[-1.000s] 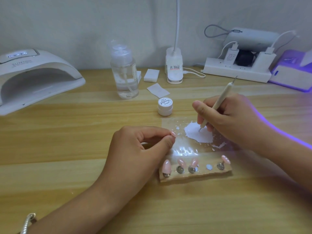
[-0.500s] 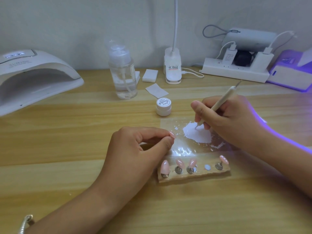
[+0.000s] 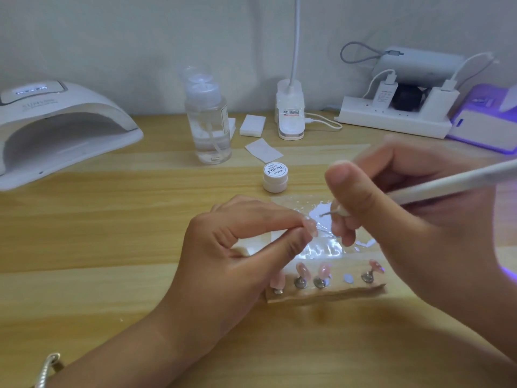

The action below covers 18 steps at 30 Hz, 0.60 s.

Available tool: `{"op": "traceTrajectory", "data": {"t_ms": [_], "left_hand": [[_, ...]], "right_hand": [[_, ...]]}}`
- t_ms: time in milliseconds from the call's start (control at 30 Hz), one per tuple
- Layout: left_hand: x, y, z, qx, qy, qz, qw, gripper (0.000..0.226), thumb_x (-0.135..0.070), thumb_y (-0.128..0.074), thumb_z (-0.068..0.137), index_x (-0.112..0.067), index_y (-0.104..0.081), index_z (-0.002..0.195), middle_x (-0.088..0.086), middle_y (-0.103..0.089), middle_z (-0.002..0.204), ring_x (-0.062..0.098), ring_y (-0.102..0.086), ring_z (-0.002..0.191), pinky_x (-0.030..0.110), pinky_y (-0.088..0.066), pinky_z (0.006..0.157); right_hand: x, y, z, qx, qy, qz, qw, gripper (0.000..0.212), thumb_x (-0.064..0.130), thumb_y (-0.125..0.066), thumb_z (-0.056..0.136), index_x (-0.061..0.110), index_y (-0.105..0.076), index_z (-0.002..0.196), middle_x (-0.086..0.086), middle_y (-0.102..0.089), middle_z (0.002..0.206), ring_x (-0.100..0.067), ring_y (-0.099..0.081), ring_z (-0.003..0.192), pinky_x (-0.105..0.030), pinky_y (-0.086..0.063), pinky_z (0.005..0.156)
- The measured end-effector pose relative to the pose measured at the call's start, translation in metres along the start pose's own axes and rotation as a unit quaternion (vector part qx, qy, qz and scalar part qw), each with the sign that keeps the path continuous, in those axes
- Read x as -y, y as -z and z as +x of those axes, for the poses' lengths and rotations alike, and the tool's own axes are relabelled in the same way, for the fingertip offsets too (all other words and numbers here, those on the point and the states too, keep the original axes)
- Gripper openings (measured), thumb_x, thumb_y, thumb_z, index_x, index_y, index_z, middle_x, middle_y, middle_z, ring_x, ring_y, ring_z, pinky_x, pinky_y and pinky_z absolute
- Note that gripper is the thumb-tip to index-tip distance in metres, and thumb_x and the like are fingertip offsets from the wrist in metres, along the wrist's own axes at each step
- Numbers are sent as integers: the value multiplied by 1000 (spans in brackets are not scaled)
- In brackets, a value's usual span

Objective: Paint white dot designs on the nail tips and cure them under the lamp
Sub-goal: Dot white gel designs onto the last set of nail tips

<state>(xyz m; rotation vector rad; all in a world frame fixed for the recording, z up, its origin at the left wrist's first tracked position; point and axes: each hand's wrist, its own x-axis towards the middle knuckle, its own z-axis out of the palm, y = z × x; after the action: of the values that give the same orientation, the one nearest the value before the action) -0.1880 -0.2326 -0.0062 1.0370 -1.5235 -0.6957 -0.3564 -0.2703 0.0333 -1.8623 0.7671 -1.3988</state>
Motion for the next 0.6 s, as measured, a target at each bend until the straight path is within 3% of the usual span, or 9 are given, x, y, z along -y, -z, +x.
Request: {"op": "traceTrajectory", "data": {"t_ms": [167,467,600], "left_hand": [[-1,0,1,-3,-33,24,999,6,-24,-75,80,-24,-80,84,-13,-76,86,19,-68,90,52,-50,72],[-4,-1,1,5,-32,27,999,6,-17,-75,83,-16,-80,86,-9,-77,86,21,-66,90,51,-48,63],[-4,-2,2,2,-39,43,998,6,-18,-75,82,-17,-80,85,-12,-76,84,20,-67,89,53,-50,70]], "right_hand": [[1,-2,-4,-10,30,15,999,34,27,-57,94,14,-53,63,4,-59,49,-14,-60,41,-11,-42,47],[-2,-5,-3,1,25,22,999,34,22,-55,97,14,-52,64,8,-60,52,-13,-63,45,-9,-42,48],[-3,-6,-4,5,21,26,999,35,23,-57,98,15,-53,64,5,-60,52,-13,-63,45,-8,-42,49]]}}
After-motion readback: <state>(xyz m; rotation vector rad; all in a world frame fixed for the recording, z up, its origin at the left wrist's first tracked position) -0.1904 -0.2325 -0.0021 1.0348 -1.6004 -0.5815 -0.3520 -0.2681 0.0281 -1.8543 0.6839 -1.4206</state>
